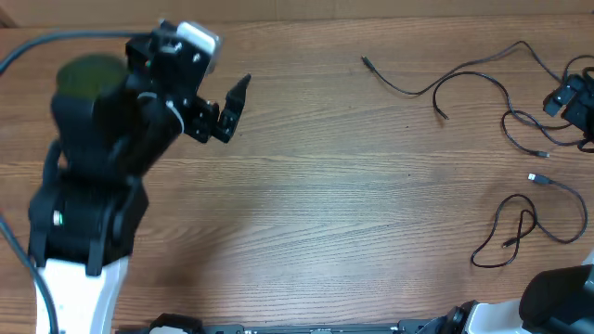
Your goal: Untangle cables
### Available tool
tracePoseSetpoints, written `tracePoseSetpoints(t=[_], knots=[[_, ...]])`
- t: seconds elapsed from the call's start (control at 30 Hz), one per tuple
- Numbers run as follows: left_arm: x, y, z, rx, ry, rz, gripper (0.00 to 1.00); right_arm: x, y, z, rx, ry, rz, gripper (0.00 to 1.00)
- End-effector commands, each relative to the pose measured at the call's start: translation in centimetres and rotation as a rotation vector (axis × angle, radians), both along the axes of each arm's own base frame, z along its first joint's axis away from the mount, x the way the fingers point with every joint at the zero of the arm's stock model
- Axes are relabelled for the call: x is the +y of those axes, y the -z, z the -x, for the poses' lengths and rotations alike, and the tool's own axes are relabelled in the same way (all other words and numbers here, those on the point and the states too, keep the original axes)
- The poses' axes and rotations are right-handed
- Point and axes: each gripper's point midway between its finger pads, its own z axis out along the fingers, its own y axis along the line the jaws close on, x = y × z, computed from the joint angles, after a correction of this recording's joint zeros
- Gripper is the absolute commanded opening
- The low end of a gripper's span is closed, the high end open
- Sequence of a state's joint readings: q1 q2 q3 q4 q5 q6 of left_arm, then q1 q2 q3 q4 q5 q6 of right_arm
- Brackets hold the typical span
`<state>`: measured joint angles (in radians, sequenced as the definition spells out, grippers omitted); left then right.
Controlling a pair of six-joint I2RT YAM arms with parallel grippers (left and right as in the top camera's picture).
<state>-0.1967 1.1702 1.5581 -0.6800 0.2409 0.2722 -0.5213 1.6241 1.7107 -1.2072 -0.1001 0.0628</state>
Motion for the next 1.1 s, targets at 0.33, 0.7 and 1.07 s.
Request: tracePoseSetpoints(t=[0.33,0.7,1.07], knots=[[-1.0,5.7,2.7,-0.249,0.092,0.046,1.0,0.3,-0.4,0.0,-0.011,-0.018,0.008,1.0],[0.7,12.5,5.4,-0.331,0.045,0.109,0.99,0.3,-0.4,0.0,-0.011,-0.018,0.008,1.0],[5.0,19.2,6.9,-0.284,-0.168,0.235,1.0,0.3,-0.4,0.0,-0.011,-0.018,0.008,1.0]])
